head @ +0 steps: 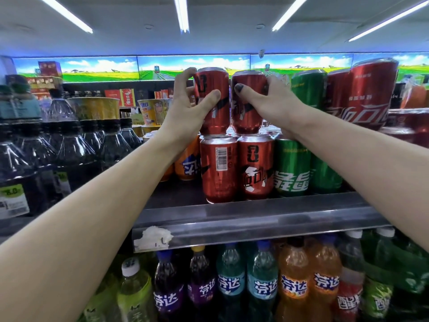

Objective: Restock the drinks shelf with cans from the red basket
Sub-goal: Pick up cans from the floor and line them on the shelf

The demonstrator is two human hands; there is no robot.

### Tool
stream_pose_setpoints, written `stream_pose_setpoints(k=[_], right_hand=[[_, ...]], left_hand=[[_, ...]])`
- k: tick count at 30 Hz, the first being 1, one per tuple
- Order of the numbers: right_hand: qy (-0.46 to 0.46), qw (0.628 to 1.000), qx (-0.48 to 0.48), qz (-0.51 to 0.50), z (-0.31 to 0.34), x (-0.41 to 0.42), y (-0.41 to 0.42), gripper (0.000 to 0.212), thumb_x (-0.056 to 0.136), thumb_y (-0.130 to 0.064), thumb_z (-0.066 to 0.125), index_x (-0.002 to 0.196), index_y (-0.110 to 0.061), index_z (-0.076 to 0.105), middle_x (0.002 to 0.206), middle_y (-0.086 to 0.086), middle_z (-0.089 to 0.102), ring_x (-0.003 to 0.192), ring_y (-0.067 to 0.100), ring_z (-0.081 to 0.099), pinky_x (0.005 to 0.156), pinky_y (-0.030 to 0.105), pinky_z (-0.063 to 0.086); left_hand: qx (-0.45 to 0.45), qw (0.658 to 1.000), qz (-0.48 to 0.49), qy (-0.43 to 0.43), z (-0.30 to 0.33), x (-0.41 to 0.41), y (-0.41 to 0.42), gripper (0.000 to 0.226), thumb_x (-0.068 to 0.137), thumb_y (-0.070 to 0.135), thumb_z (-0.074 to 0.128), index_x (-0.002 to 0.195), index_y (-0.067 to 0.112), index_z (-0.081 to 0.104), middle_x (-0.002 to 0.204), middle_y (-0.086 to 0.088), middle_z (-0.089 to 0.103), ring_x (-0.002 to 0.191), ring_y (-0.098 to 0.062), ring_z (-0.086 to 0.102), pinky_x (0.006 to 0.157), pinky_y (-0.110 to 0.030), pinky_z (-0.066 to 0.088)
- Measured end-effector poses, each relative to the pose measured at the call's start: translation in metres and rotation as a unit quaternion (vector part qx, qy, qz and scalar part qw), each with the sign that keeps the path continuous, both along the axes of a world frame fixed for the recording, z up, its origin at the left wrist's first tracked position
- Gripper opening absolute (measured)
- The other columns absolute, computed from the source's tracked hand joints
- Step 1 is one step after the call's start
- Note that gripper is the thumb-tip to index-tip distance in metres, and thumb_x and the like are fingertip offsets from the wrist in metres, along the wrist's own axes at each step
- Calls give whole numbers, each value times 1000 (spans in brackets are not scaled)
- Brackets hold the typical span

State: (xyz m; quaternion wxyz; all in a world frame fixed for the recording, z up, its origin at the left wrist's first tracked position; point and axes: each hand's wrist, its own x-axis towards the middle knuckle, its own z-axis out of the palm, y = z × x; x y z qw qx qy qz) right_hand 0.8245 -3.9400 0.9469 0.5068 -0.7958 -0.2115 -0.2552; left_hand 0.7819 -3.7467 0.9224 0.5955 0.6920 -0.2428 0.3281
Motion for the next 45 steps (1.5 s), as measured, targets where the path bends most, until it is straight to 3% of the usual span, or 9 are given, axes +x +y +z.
stream_pose_setpoints(k=[6,11,17,24,28,31,40,43,45], right_hand=[[-1,1000,-10,3,1,-11,4,56,91,-53,69,122,-8,55,109,13,73,97,27,73,92,47,59],[-3,999,-37,-6,1,-12,2,57,91,-58,66,124,-14,52,111,6,69,99,20,70,90,39,59],[-2,999,-32,-9,-1,-4,2,68,82,-70,67,124,-18,52,112,3,69,101,21,69,95,45,57],[9,1000,-16,8,1,3,2,73,74,-70,72,122,-18,55,109,2,72,97,19,72,92,44,59],[12,1000,-21,11,1,4,1,66,81,-63,73,125,-17,54,110,3,72,98,19,72,93,42,59],[20,999,-13,23,1,4,1,63,84,-56,75,127,-15,53,110,4,72,96,19,73,91,40,60],[15,1000,-10,10,2,-3,4,75,69,-68,76,120,-15,60,102,4,76,91,20,75,88,42,61],[6,1000,-13,7,1,0,3,63,82,-59,75,122,-13,58,100,3,76,91,20,75,88,43,61],[5,1000,-13,3,0,-1,3,79,70,-71,75,121,-13,57,101,5,75,92,22,74,88,45,61]], left_hand=[[25,1000,9,-5,2,5,1,60,99,23,71,147,26,34,128,-5,55,100,-23,73,71,-29,62],[34,999,16,-8,0,7,4,59,99,25,69,145,31,32,124,4,53,99,-16,72,69,-26,61],[43,999,27,-9,-4,12,3,65,102,25,66,153,28,26,124,3,55,98,-15,73,76,-29,63],[81,996,35,-8,-6,15,2,67,106,26,58,159,25,17,101,11,58,79,13,68,75,-13,57],[80,996,42,-8,-7,19,4,66,106,27,59,158,25,18,114,7,58,88,9,69,76,-12,54],[77,996,45,-5,-8,22,6,70,104,33,62,158,26,19,136,-5,51,113,-10,66,90,-22,58],[55,997,47,39,-5,16,6,50,100,28,70,136,24,35,114,7,59,95,-8,69,76,-18,59],[72,995,51,46,-5,14,5,55,98,27,71,140,22,37,116,5,61,97,-6,68,75,-14,57],[77,994,55,53,-5,13,4,62,98,28,72,146,19,35,119,7,59,105,-6,67,77,-12,56]])
